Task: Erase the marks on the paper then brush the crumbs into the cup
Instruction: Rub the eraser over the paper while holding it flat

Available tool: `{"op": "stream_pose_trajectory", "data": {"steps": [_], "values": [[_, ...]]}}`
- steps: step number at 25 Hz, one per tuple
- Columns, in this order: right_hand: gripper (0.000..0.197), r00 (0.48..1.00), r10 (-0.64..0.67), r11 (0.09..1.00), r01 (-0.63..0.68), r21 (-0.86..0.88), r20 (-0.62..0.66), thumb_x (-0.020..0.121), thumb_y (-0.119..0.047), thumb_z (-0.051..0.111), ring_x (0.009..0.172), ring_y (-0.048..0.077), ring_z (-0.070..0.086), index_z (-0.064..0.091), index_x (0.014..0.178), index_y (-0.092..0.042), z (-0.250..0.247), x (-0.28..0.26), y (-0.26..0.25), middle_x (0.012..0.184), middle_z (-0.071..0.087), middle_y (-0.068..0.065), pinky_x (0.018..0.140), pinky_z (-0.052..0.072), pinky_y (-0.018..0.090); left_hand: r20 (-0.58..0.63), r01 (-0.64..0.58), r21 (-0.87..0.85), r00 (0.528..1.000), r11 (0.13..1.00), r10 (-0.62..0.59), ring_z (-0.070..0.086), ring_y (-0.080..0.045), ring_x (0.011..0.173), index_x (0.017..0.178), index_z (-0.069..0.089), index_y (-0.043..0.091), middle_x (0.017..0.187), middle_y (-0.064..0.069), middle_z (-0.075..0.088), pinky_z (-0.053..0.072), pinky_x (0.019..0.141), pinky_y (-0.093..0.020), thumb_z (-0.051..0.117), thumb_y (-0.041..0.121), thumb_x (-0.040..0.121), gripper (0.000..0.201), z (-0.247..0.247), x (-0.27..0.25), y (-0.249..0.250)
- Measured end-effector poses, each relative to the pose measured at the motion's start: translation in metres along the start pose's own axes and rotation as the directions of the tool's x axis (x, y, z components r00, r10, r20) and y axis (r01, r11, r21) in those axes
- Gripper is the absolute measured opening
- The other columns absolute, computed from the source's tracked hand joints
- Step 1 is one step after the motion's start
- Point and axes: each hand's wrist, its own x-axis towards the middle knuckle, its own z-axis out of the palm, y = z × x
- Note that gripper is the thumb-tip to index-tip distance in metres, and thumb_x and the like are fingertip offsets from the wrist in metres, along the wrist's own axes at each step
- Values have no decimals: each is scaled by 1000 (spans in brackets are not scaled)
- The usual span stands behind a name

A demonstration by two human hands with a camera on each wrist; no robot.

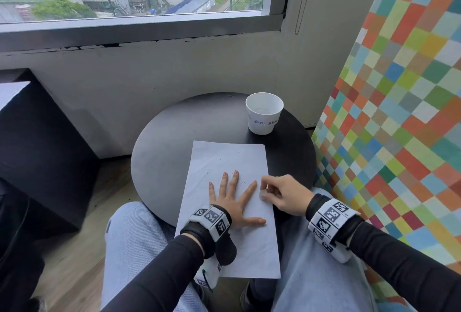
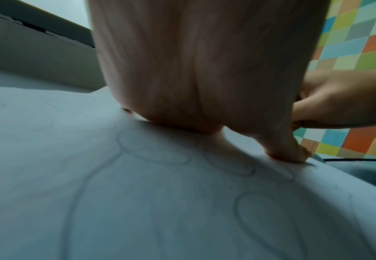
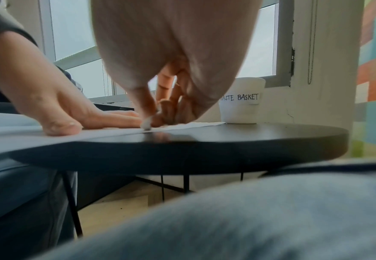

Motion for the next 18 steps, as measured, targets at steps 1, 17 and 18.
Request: {"op": "stream_pose_trajectory", "data": {"steps": [1, 17, 18], "values": [[9, 997, -39, 999, 39, 5, 59, 86, -20, 64, 54, 7, 45, 56, 83, -23, 3, -2, -4, 59, 49, -9, 58, 35, 15, -6, 1, 1, 1000, 1000, -1, -36, -30, 143, 149, -19, 50, 157, -3, -37, -15, 113, -64, 41, 88, 75, 102, 0, 0, 0], [9, 982, -100, 995, 102, -2, 163, 86, -23, 65, 57, 5, 47, 61, 89, -15, 10, 1, -12, 65, 52, -9, 61, 36, 13, 0, 4, 1, 1000, 1000, -4, -37, -31, 142, 150, -19, 47, 157, -4, -37, -16, 113, -64, 44, 88, 75, 106, -2, -1, 2], [11, 978, -110, 994, 112, 0, 176, 86, -24, 66, 58, 4, 48, 63, 90, -14, 10, 1, -12, 64, 52, -9, 61, 35, 11, -5, 5, 3, 1000, 1000, -5, -36, -31, 142, 151, -18, 47, 157, -4, -37, -16, 113, -64, 44, 88, 74, 106, -3, -1, 2]]}}
